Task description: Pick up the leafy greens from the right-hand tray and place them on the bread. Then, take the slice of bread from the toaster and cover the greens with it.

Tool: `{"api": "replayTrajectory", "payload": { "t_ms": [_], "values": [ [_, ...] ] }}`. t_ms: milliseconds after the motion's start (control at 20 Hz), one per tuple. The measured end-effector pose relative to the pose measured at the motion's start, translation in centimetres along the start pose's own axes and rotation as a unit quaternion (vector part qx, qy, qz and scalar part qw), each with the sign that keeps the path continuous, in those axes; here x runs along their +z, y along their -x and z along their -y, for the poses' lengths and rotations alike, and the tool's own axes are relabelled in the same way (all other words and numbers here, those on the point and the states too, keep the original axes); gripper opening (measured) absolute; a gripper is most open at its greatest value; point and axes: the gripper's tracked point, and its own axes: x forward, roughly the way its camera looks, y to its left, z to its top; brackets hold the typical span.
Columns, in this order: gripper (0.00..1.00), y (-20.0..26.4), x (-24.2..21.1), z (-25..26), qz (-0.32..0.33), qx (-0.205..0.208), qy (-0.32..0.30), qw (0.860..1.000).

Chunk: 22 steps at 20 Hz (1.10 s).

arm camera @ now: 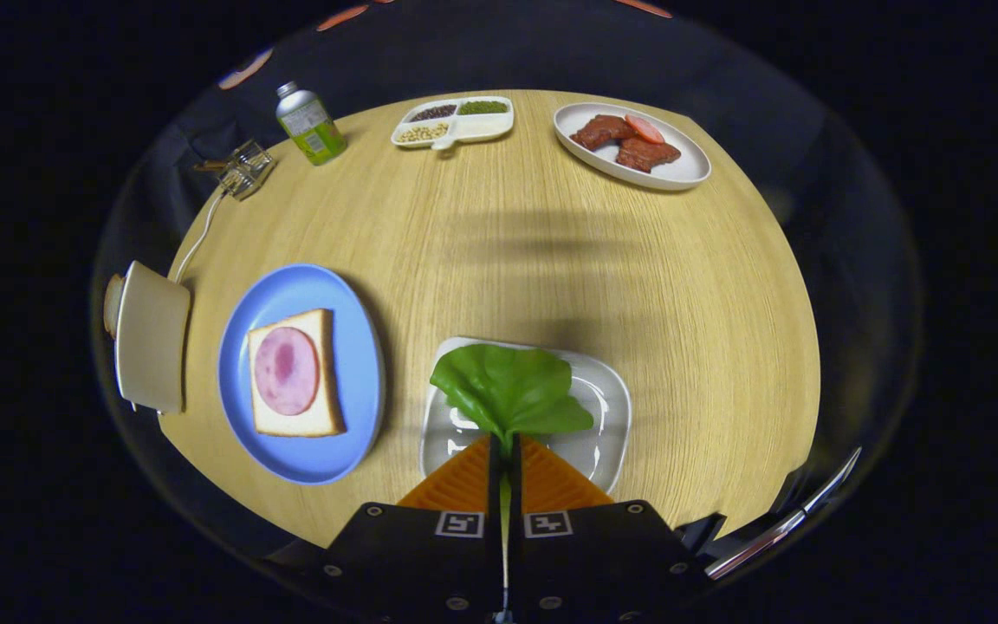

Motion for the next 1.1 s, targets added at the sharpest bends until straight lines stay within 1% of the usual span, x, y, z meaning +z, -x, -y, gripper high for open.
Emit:
{"api": "replayTrajectory", "payload": {
  "t_ms": [200,300,500,750,900,1100],
  "values": [
    [0.03,2.7,2.2,-3.7,0.028,0.037,0.009,0.999],
    [0.03,3.4,3.0,-6.1,0.034,0.056,0.020,0.998],
    [0.03,3.1,3.7,-10.1,0.034,0.072,0.059,0.995],
    [0.03,2.1,4.2,-14.5,0.025,0.107,0.075,0.991],
    [0.03,0.5,4.4,-16.0,0.021,0.101,0.089,0.991],
    [0.07,-1.3,4.0,-16.5,0.006,0.082,0.098,0.992]
  ]
}}
